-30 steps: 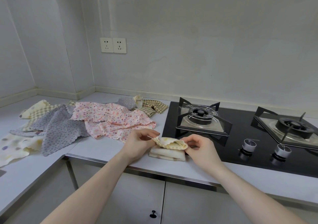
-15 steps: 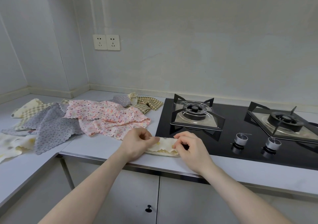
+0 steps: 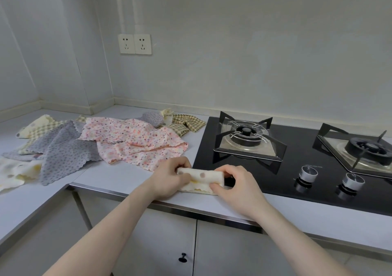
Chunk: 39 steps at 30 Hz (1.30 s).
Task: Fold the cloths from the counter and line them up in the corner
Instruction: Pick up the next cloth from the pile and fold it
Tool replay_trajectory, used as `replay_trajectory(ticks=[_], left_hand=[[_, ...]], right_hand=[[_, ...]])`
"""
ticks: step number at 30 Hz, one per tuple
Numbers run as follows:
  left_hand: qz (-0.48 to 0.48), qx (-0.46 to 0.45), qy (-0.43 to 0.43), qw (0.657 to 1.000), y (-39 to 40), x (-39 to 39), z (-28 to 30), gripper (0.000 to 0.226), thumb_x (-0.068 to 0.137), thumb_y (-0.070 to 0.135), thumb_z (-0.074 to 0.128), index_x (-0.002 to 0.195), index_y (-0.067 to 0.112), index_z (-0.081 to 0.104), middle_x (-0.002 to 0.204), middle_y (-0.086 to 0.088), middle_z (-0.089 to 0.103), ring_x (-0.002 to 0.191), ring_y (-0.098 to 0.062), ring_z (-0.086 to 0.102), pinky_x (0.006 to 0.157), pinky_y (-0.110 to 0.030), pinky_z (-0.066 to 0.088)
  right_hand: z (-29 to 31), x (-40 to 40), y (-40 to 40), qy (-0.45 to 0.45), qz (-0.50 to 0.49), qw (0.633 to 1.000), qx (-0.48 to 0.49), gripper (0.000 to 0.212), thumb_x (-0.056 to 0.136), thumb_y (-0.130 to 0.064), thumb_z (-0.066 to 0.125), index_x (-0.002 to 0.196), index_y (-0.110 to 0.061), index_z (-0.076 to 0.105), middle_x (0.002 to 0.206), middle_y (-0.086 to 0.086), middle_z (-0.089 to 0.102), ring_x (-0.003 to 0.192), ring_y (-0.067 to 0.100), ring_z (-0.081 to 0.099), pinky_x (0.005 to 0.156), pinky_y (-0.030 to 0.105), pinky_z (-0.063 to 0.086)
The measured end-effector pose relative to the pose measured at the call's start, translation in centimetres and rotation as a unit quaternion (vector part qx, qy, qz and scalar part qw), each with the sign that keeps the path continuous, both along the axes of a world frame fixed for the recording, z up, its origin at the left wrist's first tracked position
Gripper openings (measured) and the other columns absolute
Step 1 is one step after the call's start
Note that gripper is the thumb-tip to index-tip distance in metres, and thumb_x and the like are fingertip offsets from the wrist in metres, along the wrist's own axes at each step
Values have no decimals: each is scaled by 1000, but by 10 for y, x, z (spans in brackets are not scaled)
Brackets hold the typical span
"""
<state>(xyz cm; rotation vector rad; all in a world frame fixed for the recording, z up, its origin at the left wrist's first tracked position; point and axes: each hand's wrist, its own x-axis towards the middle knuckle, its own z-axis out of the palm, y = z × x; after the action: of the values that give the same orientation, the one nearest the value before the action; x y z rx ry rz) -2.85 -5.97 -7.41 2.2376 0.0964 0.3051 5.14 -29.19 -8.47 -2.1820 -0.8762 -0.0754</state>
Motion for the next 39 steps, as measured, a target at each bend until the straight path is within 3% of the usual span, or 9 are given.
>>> replay_trajectory(ticks=[5, 9, 13, 19, 23, 26, 30, 34, 39], left_hand=[[-20, -61, -14, 998, 3, 0, -1, 4, 84, 21, 58, 87, 19, 61, 74, 10, 55, 69, -6, 47, 62, -24, 36], [-18, -95, -31, 995, 2, 1, -3, 12, 91, 29, 60, 92, 16, 62, 77, 9, 55, 71, -8, 49, 64, -25, 38], [-15, -157, -22, 987, 2, 4, 0, 24, 93, 37, 66, 106, 17, 66, 88, -15, 64, 78, -37, 58, 67, -45, 46], [87, -139, 27, 986, -1, 5, 14, 14, 91, 28, 78, 101, 34, 69, 85, 1, 72, 77, -18, 69, 70, -36, 58], [142, -148, 98, 974, -9, 4, 39, 9, 90, 31, 80, 95, 29, 73, 79, 4, 73, 73, -15, 69, 69, -45, 60], [155, -168, 134, 964, -28, -2, 82, 9, 93, 31, 76, 97, 37, 71, 81, 11, 74, 78, -13, 71, 71, -33, 59], [110, -149, 152, 971, -48, -4, 150, 7, 98, 32, 69, 95, 39, 69, 83, 8, 74, 79, -6, 70, 70, -24, 54], [9, -145, 164, 976, -73, 13, 208, 8, 102, 29, 62, 97, 27, 67, 78, 0, 72, 62, 0, 64, 55, -13, 46], [-91, -131, 155, 975, -116, 59, 247, 6, 104, 30, 60, 101, 30, 65, 82, 5, 75, 69, -3, 65, 66, -19, 48]], right_hand=[[0, 0, -1, 4, 17, 1000, 1, 14, 87, -36, 71, 97, -41, 62, 95, -22, 64, 102, -1, 53, 80, 18, 43], [-7, 5, -3, 36, 30, 999, 20, 20, 87, -43, 66, 106, -44, 57, 103, -18, 66, 103, 5, 60, 85, 31, 50], [-6, 2, -6, 76, 26, 997, 21, 29, 89, -40, 69, 115, -47, 57, 109, -19, 65, 109, 4, 57, 91, 23, 44], [7, -4, -1, 110, -29, 993, -32, 28, 87, -43, 65, 114, -45, 59, 102, -22, 58, 102, 5, 53, 87, 18, 42], [45, -4, 5, 238, -42, 968, -67, 23, 89, -34, 67, 110, -41, 62, 101, -15, 60, 95, 4, 58, 80, 17, 48], [95, -6, -2, 309, -81, 945, -72, 16, 89, -27, 68, 103, -36, 66, 93, -11, 70, 84, 6, 65, 71, 20, 54], [158, -18, -30, 341, -124, 931, -39, 13, 88, -28, 70, 98, -34, 66, 92, -9, 71, 81, 3, 66, 67, 16, 51], [206, -24, -68, 379, -134, 916, 3, 12, 89, -30, 72, 99, -32, 67, 95, -6, 74, 83, 5, 68, 66, 14, 49], [242, -19, -121, 385, -185, 900, 86, 15, 85, -37, 72, 99, -31, 71, 96, -2, 73, 89, 18, 70, 81, 37, 56]])
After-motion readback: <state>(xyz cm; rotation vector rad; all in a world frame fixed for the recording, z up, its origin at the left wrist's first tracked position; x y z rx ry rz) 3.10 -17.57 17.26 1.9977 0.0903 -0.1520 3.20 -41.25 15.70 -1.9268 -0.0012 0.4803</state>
